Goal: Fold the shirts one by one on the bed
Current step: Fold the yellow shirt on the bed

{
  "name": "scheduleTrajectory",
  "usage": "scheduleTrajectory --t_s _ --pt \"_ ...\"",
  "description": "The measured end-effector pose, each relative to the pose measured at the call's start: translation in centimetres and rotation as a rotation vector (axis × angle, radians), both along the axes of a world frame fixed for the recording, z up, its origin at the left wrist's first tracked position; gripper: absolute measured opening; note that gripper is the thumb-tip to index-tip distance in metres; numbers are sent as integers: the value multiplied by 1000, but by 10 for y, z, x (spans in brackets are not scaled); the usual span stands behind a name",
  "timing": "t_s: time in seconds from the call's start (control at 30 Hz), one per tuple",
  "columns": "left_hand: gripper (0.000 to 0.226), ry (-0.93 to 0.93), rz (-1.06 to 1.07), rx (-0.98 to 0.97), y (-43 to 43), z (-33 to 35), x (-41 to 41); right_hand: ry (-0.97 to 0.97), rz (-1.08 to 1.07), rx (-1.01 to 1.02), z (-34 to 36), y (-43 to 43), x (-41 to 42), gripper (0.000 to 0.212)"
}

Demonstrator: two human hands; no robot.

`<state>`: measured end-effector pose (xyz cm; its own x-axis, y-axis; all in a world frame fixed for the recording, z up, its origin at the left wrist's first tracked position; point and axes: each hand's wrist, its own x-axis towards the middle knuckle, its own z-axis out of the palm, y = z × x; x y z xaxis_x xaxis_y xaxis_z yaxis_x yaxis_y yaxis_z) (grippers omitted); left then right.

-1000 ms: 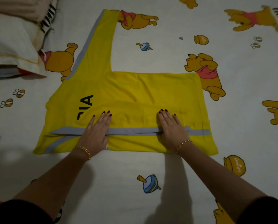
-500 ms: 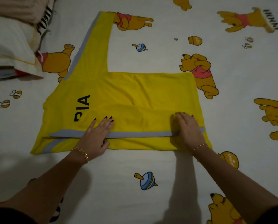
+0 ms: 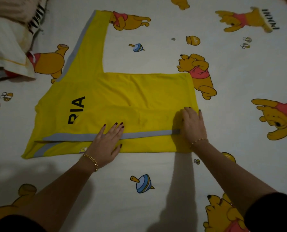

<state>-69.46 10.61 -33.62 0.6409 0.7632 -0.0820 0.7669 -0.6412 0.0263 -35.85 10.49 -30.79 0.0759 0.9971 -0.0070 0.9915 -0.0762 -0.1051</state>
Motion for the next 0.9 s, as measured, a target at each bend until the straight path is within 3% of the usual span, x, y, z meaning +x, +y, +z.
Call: scheduleTrajectory --t_s 0.13,0.23,0.43,0.57,0.9 --pt "80 9 -66 -25 -16 1 -9 68 325 -2 -3 -46 -47 68" --pt "80 55 -63 10 -21 -4 -32 -11 494 -89 -14 -70 -71 82" --pt "92 151 143 153 -9 -4 -68 -126 176 -54 -30 -51 -35 60" --pt "107 147 391 77 -9 -5 -79 -124 199 -136 -33 -63 -10 61" --pt "119 132 291 23 -98 -1 -106 -130 219 -202 -26 -156 -15 60"
